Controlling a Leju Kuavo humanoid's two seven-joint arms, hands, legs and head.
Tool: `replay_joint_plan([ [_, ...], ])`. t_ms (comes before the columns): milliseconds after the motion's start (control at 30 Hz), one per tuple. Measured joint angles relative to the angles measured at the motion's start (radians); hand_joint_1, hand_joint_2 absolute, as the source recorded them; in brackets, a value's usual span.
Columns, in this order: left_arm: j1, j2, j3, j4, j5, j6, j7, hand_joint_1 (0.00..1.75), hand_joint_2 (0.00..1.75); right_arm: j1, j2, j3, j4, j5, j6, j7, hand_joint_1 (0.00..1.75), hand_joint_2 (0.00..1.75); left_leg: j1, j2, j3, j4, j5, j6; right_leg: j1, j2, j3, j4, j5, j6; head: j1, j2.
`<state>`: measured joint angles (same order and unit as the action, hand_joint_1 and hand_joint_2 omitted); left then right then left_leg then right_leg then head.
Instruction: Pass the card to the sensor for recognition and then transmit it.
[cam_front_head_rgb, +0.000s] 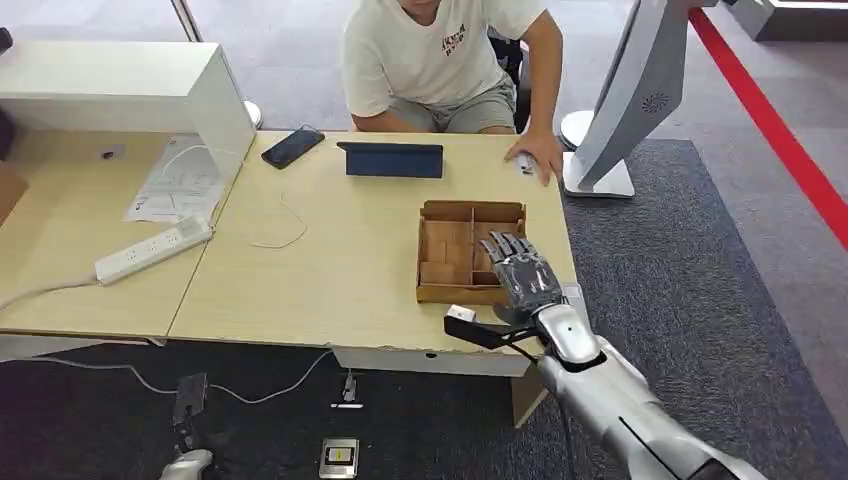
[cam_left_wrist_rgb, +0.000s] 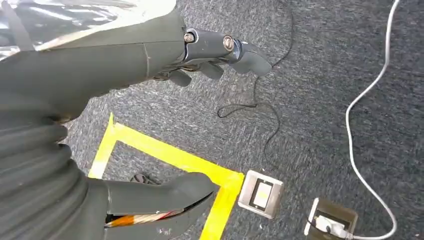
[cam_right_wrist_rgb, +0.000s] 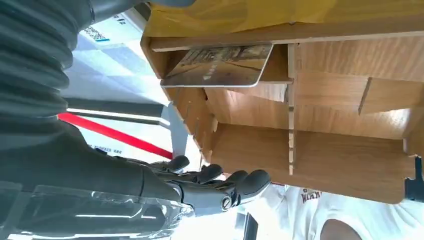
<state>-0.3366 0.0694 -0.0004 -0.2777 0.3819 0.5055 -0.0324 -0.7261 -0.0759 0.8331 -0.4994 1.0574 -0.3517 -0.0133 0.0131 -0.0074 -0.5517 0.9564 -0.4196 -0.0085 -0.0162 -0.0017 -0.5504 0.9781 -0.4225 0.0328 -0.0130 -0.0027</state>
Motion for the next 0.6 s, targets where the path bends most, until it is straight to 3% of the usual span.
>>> replay_joint_plan([
  [100, 0.0, 0.0, 0.0, 0.0, -0.005, 0.0, -0.003, 0.0, 1.75, 0.0, -0.002, 0.0, 0.0, -0.003, 0.007, 0.004, 0.02, 1.75, 0.0, 0.0, 0.0, 0.0, 0.0, 0.0, 0.0, 0.0, 0.0, 0.0, 0.0, 0.0, 0.0, 0.0],
  [133, 0.0, 0.0, 0.0, 0.0, -0.006, 0.0, -0.004, 0.0, 1.75, 0.0, -0.004, 0.0, 0.0, -0.005, 0.008, 0.006, 0.45, 1.75, 0.0, 0.0, 0.0, 0.0, 0.0, 0.0, 0.0, 0.0, 0.0, 0.0, 0.0, 0.0, 0.0, 0.0],
  [167, 0.0, 0.0, 0.0, 0.0, -0.008, 0.0, -0.005, 0.0, 1.75, 0.0, -0.006, 0.0, -0.001, -0.005, 0.01, 0.007, 0.65, 1.75, 0.0, 0.0, 0.0, 0.0, 0.0, 0.0, 0.0, 0.0, 0.0, 0.0, 0.0, 0.0, 0.0, 0.0],
  [200, 0.0, 0.0, 0.0, 0.0, -0.01, 0.0, -0.006, 0.0, 1.75, 0.0, -0.008, 0.0, -0.001, -0.007, 0.01, 0.008, 1.75, 1.75, 0.0, 0.0, 0.0, 0.0, 0.0, 0.0, 0.0, 0.0, 0.0, 0.0, 0.0, 0.0, 0.0, 0.0],
  [600, -0.002, 0.0, -0.005, 0.0, -0.016, 0.001, -0.011, 0.0, 1.75, 0.005, -0.018, -0.016, -0.001, -0.021, 0.031, 0.011, 1.75, 1.75, 0.0, 0.0, 0.0, 0.0, 0.0, 0.0, 0.0, 0.0, 0.0, 0.0, 0.0, 0.0, 0.0, 0.0],
])
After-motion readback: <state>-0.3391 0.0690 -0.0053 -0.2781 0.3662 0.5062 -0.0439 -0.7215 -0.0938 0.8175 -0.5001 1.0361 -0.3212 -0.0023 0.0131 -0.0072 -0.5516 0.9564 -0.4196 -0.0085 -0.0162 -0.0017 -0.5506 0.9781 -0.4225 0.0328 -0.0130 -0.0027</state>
